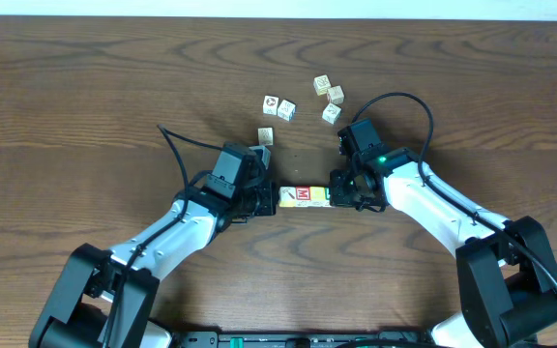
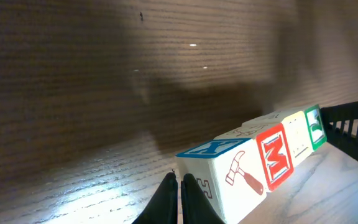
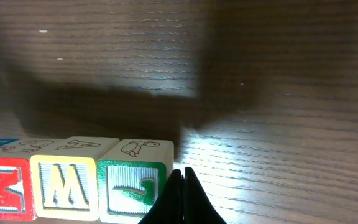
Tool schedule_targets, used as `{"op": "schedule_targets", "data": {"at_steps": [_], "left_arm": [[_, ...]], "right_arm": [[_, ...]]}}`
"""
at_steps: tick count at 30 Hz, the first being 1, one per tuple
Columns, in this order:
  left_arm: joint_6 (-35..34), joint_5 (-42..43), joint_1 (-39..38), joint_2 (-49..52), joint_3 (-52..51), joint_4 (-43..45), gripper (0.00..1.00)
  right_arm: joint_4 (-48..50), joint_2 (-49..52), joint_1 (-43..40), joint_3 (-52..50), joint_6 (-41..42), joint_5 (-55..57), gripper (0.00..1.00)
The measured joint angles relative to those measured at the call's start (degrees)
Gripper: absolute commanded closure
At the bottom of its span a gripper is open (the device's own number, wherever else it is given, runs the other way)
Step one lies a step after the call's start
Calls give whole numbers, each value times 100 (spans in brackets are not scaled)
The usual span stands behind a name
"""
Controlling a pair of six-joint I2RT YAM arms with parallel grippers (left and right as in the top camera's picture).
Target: Lift 4 blocks
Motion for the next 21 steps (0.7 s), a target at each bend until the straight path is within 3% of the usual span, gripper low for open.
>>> {"op": "schedule_targets", "data": {"at_steps": [21], "left_arm": [[-2, -304, -323, 407, -2, -153, 93]], "right_arm": [[39, 0, 0, -2, -22, 35, 99]]}}
